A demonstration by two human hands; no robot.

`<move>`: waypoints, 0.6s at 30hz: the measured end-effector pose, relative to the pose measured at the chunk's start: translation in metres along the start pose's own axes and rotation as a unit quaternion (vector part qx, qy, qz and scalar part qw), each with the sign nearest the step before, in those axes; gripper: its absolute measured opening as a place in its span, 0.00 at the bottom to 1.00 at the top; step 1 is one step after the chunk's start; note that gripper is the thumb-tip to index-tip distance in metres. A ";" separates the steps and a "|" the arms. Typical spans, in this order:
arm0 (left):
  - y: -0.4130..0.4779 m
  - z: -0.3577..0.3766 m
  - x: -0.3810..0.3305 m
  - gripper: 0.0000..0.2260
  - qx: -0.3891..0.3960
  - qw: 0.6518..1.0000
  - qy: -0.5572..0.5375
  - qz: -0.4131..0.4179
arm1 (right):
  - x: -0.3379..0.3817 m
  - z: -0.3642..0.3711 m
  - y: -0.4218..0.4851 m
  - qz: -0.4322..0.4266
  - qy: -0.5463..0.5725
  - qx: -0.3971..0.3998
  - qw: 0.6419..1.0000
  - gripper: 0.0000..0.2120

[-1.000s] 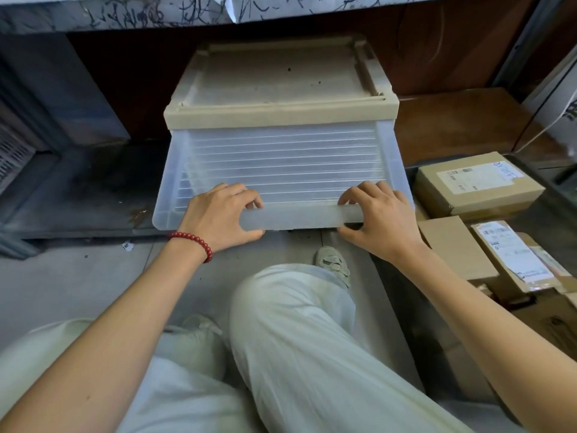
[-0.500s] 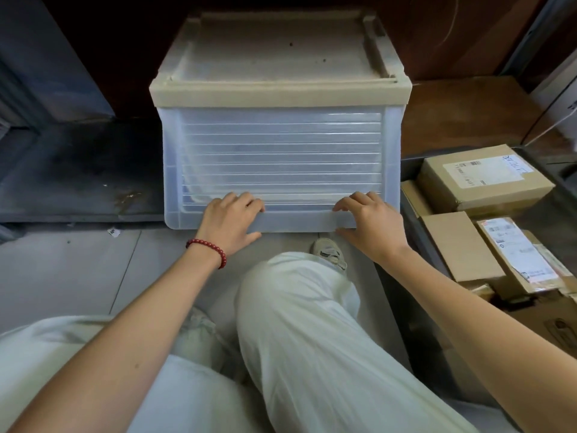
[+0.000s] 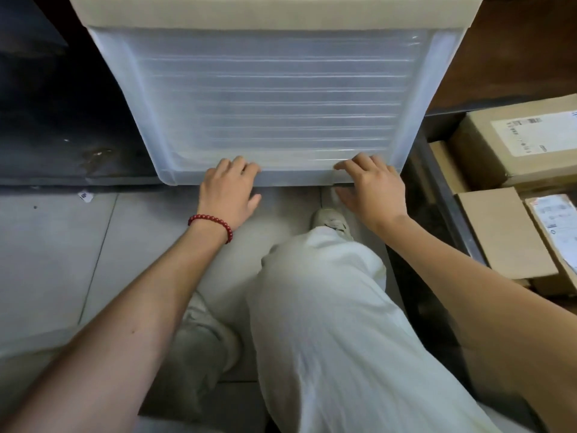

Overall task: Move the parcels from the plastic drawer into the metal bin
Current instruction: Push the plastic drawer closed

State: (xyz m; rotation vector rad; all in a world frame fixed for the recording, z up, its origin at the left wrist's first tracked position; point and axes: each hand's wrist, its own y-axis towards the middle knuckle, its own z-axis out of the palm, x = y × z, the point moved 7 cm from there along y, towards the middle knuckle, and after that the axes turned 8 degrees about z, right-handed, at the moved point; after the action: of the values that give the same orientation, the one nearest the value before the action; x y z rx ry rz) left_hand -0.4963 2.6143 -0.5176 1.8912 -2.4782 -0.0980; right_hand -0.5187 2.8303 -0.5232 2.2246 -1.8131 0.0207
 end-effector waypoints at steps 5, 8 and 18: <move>0.021 0.015 0.010 0.20 -0.014 1.000 -0.010 -0.011 | -0.005 0.017 0.015 0.000 0.005 -0.010 1.000 0.20; 0.029 0.020 0.014 0.18 -0.047 0.999 -0.007 -0.006 | -0.007 0.023 0.025 -0.001 0.006 -0.025 1.000 0.18; 0.025 0.023 0.017 0.16 -0.147 0.989 -0.028 -0.013 | -0.008 0.026 0.021 -0.011 -0.002 -0.059 0.998 0.21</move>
State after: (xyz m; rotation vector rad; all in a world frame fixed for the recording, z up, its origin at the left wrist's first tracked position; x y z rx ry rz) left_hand -0.5265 2.6049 -0.5390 1.8187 -2.3150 -0.4938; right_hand -0.5449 2.8283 -0.5458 2.1639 -1.7444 -0.0919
